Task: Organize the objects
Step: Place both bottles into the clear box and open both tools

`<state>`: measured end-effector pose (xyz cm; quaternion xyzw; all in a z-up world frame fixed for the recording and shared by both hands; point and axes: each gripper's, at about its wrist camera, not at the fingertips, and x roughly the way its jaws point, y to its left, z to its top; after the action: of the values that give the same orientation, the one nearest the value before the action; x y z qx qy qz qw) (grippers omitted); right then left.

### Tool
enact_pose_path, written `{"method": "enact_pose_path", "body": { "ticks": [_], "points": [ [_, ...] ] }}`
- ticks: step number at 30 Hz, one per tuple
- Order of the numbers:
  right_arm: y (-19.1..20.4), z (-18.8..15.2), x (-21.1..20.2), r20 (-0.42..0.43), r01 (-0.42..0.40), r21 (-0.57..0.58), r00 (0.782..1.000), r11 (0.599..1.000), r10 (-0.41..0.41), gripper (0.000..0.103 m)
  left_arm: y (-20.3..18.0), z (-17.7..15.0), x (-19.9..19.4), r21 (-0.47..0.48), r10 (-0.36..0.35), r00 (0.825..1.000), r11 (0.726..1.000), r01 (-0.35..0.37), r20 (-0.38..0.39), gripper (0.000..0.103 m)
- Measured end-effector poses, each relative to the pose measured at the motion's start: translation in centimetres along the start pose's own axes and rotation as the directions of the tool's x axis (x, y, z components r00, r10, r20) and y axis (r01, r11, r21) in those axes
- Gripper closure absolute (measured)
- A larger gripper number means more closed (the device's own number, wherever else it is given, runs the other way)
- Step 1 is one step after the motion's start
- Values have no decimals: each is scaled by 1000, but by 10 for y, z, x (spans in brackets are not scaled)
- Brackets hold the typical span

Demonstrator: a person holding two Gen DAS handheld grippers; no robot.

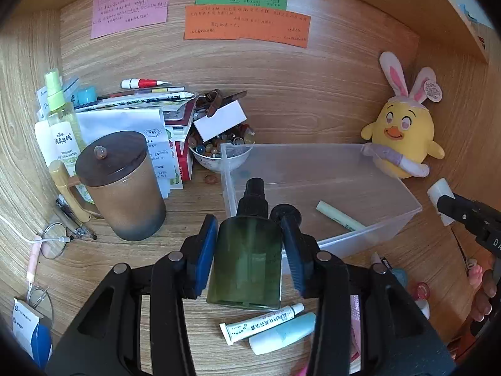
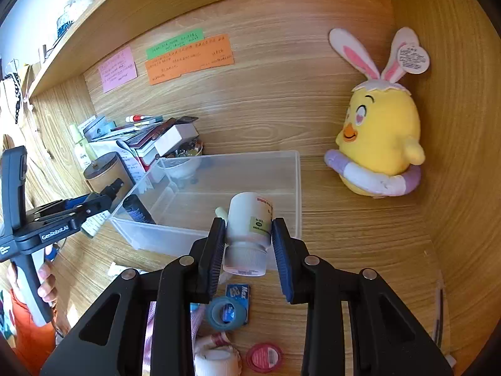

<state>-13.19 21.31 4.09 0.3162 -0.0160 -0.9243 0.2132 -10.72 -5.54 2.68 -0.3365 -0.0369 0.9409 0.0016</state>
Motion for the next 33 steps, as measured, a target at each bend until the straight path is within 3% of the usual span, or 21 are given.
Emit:
{"method": "enact_pose_path", "body": {
  "ticks": [14, 19, 29, 33],
  "points": [
    [-7, 12, 56, -107, -35, 7, 994, 999, 35, 75, -19, 20, 34, 24, -54, 998, 998, 55, -41, 62],
    [-6, 16, 72, -140, -30, -11, 990, 999, 28, 75, -26, 23, 46, 22, -104, 991, 994, 106, -83, 62],
    [6, 15, 98, -199, -28, -59, 980, 998, 16, 75, -33, 17, 61, 31, -100, 987, 994, 105, -128, 62],
    [8, 15, 99, -205, -32, -65, 979, 997, 18, 75, -31, 16, 58, 29, -102, 986, 994, 107, -134, 57]
  ]
}}
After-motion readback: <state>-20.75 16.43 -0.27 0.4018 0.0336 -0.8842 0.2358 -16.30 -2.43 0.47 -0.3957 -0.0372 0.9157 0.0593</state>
